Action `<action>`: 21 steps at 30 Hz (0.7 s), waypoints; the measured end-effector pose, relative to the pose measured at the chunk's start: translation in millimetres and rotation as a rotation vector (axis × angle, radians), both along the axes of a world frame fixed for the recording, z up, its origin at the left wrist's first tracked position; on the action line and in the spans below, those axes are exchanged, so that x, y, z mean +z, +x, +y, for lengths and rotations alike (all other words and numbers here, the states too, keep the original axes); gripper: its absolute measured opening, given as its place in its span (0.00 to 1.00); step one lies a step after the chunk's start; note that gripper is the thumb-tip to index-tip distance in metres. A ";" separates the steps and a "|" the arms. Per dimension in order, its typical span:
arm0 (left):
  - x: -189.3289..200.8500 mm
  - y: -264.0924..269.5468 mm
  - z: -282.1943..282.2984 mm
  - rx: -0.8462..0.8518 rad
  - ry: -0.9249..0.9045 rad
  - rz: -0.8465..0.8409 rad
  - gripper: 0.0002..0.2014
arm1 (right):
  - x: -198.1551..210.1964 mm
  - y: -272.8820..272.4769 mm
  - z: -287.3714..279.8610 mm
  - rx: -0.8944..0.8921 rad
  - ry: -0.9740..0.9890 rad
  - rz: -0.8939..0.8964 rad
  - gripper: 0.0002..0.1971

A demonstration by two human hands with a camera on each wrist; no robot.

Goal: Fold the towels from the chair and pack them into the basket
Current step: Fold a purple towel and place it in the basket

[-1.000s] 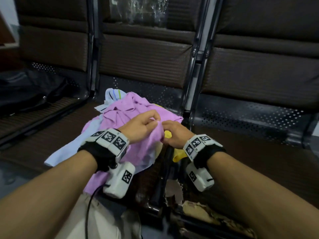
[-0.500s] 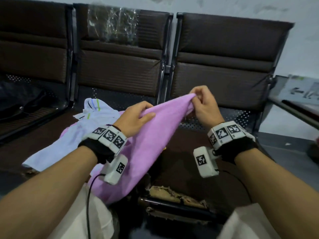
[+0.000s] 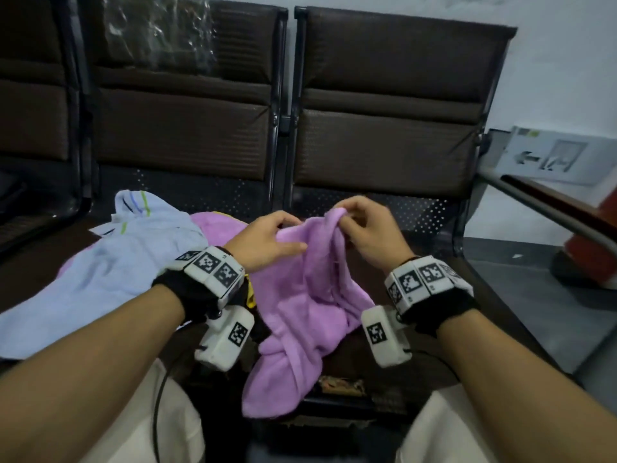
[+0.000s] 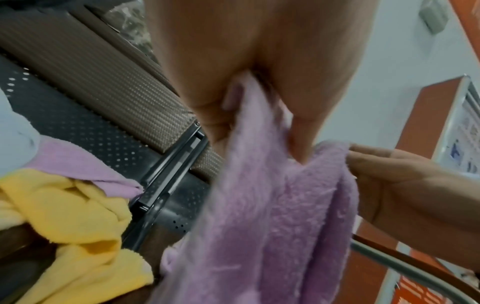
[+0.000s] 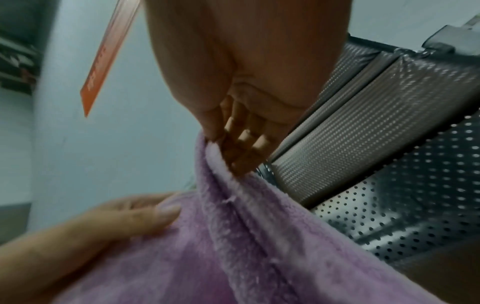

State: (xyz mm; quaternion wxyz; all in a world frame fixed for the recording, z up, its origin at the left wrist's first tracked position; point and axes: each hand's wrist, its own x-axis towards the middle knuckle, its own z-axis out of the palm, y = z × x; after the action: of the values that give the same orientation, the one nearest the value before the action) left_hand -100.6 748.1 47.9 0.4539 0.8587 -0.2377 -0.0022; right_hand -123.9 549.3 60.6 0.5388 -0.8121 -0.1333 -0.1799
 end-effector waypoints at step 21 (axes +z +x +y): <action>-7.9 25.4 1.1 0.327 0.007 -0.092 0.16 | -59.5 9.0 -45.9 0.159 -1.096 0.582 0.15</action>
State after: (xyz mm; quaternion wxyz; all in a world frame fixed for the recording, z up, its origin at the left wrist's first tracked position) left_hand -75.2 749.2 40.1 0.4339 0.8867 -0.1154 0.1102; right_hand -114.9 503.4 1.1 0.0698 -0.9738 -0.1140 0.1839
